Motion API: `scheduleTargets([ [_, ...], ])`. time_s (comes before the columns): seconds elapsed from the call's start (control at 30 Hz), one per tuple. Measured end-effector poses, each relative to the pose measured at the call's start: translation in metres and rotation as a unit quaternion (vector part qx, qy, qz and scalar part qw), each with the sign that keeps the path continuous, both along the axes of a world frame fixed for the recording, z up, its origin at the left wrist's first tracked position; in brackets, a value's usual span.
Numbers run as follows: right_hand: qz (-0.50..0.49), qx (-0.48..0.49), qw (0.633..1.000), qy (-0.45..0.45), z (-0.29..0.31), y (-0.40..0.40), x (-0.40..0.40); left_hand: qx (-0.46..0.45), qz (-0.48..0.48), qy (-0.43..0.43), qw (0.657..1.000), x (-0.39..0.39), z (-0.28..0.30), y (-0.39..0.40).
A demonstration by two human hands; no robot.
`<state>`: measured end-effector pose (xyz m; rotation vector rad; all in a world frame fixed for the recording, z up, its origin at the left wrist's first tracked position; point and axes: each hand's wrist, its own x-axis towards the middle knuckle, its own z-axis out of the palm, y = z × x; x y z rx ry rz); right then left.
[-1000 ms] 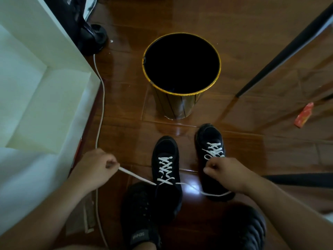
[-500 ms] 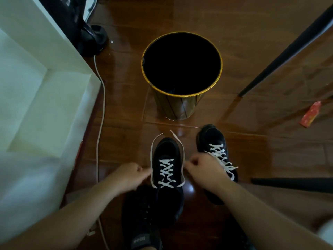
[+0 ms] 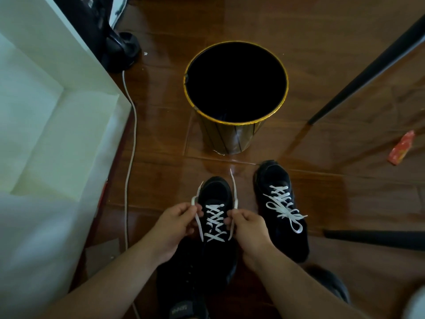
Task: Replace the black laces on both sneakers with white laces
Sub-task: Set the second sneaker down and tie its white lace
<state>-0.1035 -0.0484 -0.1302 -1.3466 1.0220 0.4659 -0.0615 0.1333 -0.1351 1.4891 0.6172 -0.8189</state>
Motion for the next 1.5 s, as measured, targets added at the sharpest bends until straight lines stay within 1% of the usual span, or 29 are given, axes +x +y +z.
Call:
scheduleTargets([
  [0.03, 0.020, 0.002, 1.000, -0.019, 0.004, 0.001, 0.004, -0.006, -0.012, -0.032, 0.999, 0.005, 0.009, -0.003],
  [0.1, 0.127, -0.031, 0.990, -0.054, 0.011, 0.004, 0.009, -0.003, -0.086, -0.126, 0.988, 0.013, 0.027, -0.007],
  [0.13, 0.205, -0.056, 0.975, -0.070, 0.013, 0.006, 0.011, 0.011, -0.140, -0.175, 0.975, 0.018, 0.036, -0.008],
  [0.2, 0.362, -0.075, 0.924, -0.099, 0.018, 0.011, 0.016, 0.058, -0.263, -0.268, 0.925, 0.029, 0.045, -0.011],
  [0.23, 0.414, -0.058, 0.902, -0.108, 0.020, 0.013, 0.018, 0.081, -0.307, -0.295, 0.901, 0.034, 0.046, -0.013],
  [0.27, 0.439, -0.029, 0.891, -0.114, 0.020, 0.014, 0.019, 0.092, -0.328, -0.297, 0.892, 0.037, 0.046, -0.015],
  [0.37, 0.418, 0.013, 0.902, -0.104, 0.025, 0.004, 0.030, 0.039, -0.310, -0.198, 0.929, 0.043, 0.048, -0.019],
  [0.43, 0.437, 0.002, 0.893, -0.105, 0.030, -0.011, 0.041, 0.014, -0.330, -0.172, 0.928, 0.044, 0.040, -0.020],
  [0.5, 0.501, -0.019, 0.859, -0.104, 0.036, -0.025, 0.053, 0.030, -0.359, -0.170, 0.917, 0.041, 0.032, -0.019],
  [0.53, 0.543, -0.053, 0.831, -0.109, 0.037, -0.029, 0.058, 0.039, -0.363, -0.159, 0.917, 0.040, 0.029, -0.018],
  [0.6, 0.620, -0.147, 0.759, -0.138, 0.034, -0.032, 0.066, 0.034, -0.350, -0.120, 0.928, 0.037, 0.022, -0.016],
  [0.63, 0.641, -0.184, 0.729, -0.155, 0.033, -0.031, 0.069, 0.025, -0.339, -0.106, 0.934, 0.034, 0.020, -0.016],
  [0.67, 0.649, -0.211, 0.710, -0.175, 0.032, -0.029, 0.070, 0.019, -0.329, -0.094, 0.939, 0.033, 0.019, -0.016],
  [0.77, 0.617, -0.294, 0.680, -0.264, 0.025, -0.025, 0.068, 0.017, -0.307, -0.076, 0.948, 0.033, 0.014, -0.013],
  [0.83, 0.585, -0.333, 0.670, -0.313, 0.025, -0.021, 0.066, 0.002, -0.286, -0.035, 0.958, 0.034, 0.011, -0.014],
  [0.93, 0.545, -0.340, 0.683, -0.348, 0.022, -0.018, 0.061, 0.005, -0.271, -0.007, 0.963, 0.032, 0.012, -0.013],
  [1.0, 0.510, -0.328, 0.718, -0.342, 0.022, -0.019, 0.058, 0.010, -0.258, -0.012, 0.966, 0.033, 0.010, -0.009],
  [1.03, 0.492, -0.311, 0.751, -0.312, 0.022, -0.021, 0.057, 0.006, -0.231, -0.015, 0.973, 0.035, 0.011, -0.006],
  [1.07, 0.464, -0.277, 0.799, -0.263, 0.023, -0.023, 0.056, -0.006, -0.179, -0.011, 0.984, 0.037, 0.011, -0.001],
  [1.13, 0.371, -0.163, 0.899, -0.166, 0.023, -0.024, 0.052, -0.072, -0.020, 0.038, 0.996, 0.042, 0.013, 0.009],
  [1.17, 0.320, -0.101, 0.932, -0.135, 0.022, -0.024, 0.049, -0.132, 0.061, 0.082, 0.986, 0.043, 0.014, 0.015],
  [1.2, 0.277, -0.042, 0.953, -0.113, 0.019, -0.023, 0.047, -0.192, 0.133, 0.116, 0.965, 0.043, 0.015, 0.019],
  [1.23, 0.243, 0.014, 0.966, -0.093, 0.016, -0.021, 0.044, -0.232, 0.192, 0.132, 0.944, 0.042, 0.015, 0.024],
  [1.27, 0.219, 0.056, 0.971, -0.073, 0.012, -0.021, 0.041, -0.249, 0.240, 0.134, 0.928, 0.039, 0.014, 0.027],
  [1.3, 0.212, 0.074, 0.973, -0.054, 0.008, -0.022, 0.038, -0.256, 0.278, 0.130, 0.917, 0.035, 0.011, 0.030],
  [1.33, 0.217, 0.068, 0.973, -0.038, 0.003, -0.025, 0.034, -0.262, 0.312, 0.131, 0.904, 0.031, 0.007, 0.034],
  [1.4, 0.232, 0.014, 0.973, -0.010, -0.008, -0.032, 0.025, -0.253, 0.375, 0.147, 0.880, 0.027, -0.002, 0.045],
  [1.43, 0.234, -0.024, 0.972, 0.007, -0.014, -0.039, 0.020, -0.220, 0.392, 0.157, 0.879, 0.026, -0.007, 0.054],
  [1.5, 0.213, -0.070, 0.974, 0.038, -0.022, -0.051, 0.010, -0.105, 0.372, 0.170, 0.907, 0.021, -0.021, 0.073],
])
